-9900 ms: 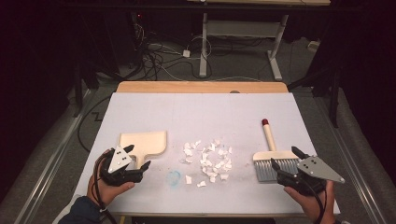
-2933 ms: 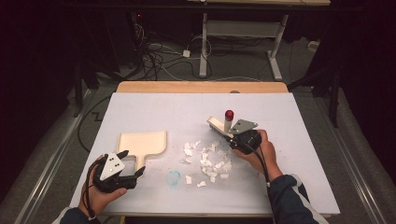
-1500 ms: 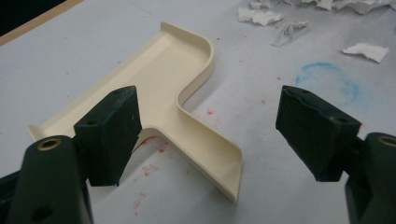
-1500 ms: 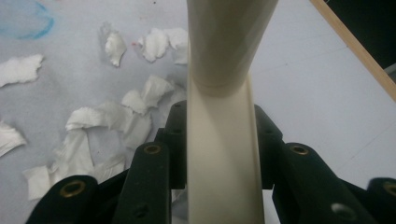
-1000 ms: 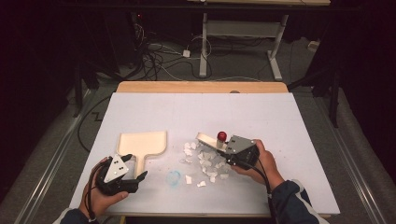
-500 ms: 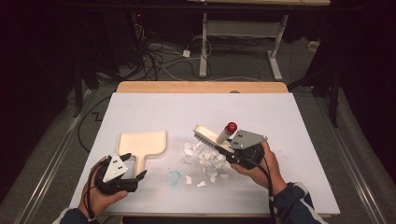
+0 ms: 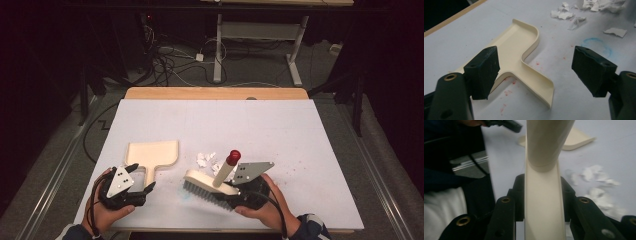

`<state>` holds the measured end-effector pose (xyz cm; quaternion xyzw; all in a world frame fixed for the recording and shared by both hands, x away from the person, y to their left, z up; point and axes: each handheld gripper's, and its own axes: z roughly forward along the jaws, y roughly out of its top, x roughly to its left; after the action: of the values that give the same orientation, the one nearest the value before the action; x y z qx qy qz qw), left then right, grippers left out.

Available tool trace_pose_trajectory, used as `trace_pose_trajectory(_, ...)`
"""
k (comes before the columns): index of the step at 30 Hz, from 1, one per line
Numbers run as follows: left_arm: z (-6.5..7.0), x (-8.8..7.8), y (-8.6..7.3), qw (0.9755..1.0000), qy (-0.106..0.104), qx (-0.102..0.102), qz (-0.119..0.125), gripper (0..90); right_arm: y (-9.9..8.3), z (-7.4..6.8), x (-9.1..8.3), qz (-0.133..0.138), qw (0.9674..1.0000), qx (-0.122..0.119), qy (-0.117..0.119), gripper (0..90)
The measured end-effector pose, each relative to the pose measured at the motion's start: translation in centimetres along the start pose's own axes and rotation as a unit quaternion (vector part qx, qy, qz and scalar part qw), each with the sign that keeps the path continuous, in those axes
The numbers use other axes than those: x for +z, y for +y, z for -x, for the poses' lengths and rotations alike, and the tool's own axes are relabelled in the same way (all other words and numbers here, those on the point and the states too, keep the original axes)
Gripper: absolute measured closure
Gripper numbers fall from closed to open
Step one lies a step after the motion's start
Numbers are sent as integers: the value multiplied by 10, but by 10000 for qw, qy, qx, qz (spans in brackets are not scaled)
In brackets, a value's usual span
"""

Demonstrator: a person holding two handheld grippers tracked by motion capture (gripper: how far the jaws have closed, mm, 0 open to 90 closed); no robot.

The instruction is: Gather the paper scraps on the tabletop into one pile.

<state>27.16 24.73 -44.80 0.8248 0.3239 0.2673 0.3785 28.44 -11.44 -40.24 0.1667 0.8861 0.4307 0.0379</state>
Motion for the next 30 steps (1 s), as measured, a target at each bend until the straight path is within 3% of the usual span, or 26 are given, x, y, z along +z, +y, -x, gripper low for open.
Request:
trace_pose_trajectory(2, -1, -1, 0, 10000, -27, -19, 41, 217, -3, -6, 10, -113, 9996, 66, 240, 668)
trace_pose_trajectory(6, -4, 0, 1, 9999, -63, 74, 108, 217, -8, -5, 29, -351, 9990, 46, 275, 668)
trace_pose_trajectory(12, -4, 1, 1, 9997, -203, -47, 103, 217, -10, 12, 40, -347, 9991, 246, -34, 668)
trace_pose_trajectory(18, -2, 7, 4, 9996, -224, 111, 91, 217, -10, 34, 42, -265, 9984, 398, -308, 667)
trace_pose_trajectory(25, 2, 4, 5, 9996, -186, 142, 167, 219, -14, 51, 31, -207, 9941, 649, -841, 667)
trace_pose_trajectory(30, 4, 4, 5, 9996, -200, 137, 155, 219, -14, 58, 25, -206, 9905, 807, -1092, 668)
